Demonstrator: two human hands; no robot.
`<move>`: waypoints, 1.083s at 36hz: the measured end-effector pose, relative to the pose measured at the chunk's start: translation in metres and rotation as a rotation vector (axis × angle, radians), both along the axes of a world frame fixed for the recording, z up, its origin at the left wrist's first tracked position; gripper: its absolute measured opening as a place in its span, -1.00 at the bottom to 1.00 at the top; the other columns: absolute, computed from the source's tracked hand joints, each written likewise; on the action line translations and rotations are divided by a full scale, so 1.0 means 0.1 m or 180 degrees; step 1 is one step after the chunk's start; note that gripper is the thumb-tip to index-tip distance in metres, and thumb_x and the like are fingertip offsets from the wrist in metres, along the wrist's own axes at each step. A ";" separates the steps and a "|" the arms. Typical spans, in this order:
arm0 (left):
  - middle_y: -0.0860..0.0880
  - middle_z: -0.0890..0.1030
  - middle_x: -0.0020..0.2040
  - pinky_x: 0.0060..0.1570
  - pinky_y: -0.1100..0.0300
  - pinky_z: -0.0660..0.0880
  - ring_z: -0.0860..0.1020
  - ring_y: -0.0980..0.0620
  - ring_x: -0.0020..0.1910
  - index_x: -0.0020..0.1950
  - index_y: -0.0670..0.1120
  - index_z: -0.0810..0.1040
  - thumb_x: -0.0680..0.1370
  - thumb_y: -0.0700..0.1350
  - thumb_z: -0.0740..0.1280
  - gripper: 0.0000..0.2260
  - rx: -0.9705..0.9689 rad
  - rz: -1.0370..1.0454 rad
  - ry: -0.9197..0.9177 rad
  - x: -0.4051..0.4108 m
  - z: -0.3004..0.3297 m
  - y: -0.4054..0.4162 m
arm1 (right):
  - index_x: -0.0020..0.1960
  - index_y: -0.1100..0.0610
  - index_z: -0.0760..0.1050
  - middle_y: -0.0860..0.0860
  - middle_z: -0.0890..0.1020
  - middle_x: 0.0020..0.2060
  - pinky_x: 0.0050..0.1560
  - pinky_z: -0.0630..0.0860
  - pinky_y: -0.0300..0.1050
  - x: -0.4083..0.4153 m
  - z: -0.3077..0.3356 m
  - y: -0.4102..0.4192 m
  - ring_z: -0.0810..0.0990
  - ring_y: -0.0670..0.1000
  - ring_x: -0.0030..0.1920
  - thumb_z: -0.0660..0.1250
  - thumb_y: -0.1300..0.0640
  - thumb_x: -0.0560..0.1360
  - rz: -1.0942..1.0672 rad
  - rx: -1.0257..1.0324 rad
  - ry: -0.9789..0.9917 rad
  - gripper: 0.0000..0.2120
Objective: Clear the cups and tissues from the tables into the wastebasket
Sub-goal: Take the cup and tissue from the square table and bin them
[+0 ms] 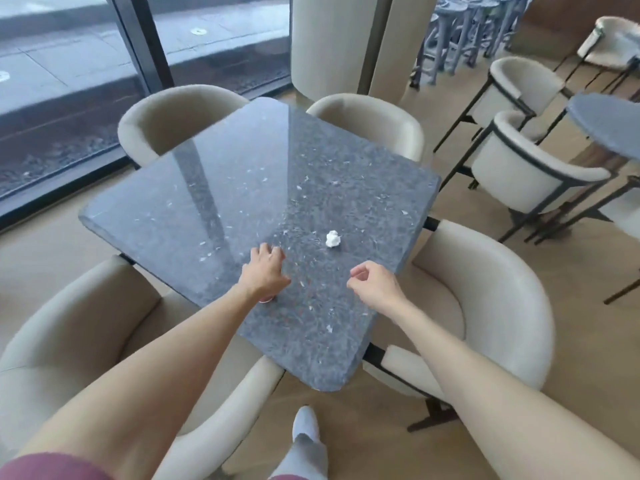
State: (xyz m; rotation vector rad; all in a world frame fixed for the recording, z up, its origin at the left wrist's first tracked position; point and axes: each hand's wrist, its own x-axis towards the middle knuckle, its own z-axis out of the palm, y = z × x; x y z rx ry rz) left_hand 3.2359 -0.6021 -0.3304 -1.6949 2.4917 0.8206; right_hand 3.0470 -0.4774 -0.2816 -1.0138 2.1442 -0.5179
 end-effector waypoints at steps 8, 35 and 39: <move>-0.14 0.26 0.34 0.17 -0.34 0.43 0.20 -0.20 0.38 0.42 -0.04 0.28 0.40 -0.03 0.46 -0.36 0.0377 -0.0021 -0.0847 -0.17 -0.22 -0.27 | 0.23 0.06 0.49 0.02 0.57 0.18 0.09 0.46 -0.07 -0.20 -0.22 -0.63 0.55 0.07 0.18 0.33 -0.02 0.49 0.0512 0.0381 0.0220 -0.66; -0.11 0.37 0.25 0.31 -0.02 0.43 0.42 -0.11 0.30 0.39 0.02 0.44 0.39 0.13 0.42 -0.41 0.0546 0.3266 0.1216 -0.70 -0.17 -0.37 | 0.45 0.10 0.30 0.20 0.27 0.40 0.33 0.35 0.09 -0.75 -1.27 -2.08 0.30 0.31 0.38 0.35 0.18 0.50 0.1646 0.0662 0.0796 -0.45; -0.11 0.36 0.27 0.30 0.00 0.44 0.41 -0.09 0.31 0.40 0.01 0.44 0.39 0.13 0.43 -0.40 0.0620 0.3438 0.1185 -0.70 -0.24 -0.21 | 0.50 0.06 0.23 0.19 0.19 0.45 0.32 0.36 0.15 -0.79 -1.51 -2.09 0.28 0.35 0.38 0.33 0.20 0.50 0.1953 0.0915 0.0923 -0.39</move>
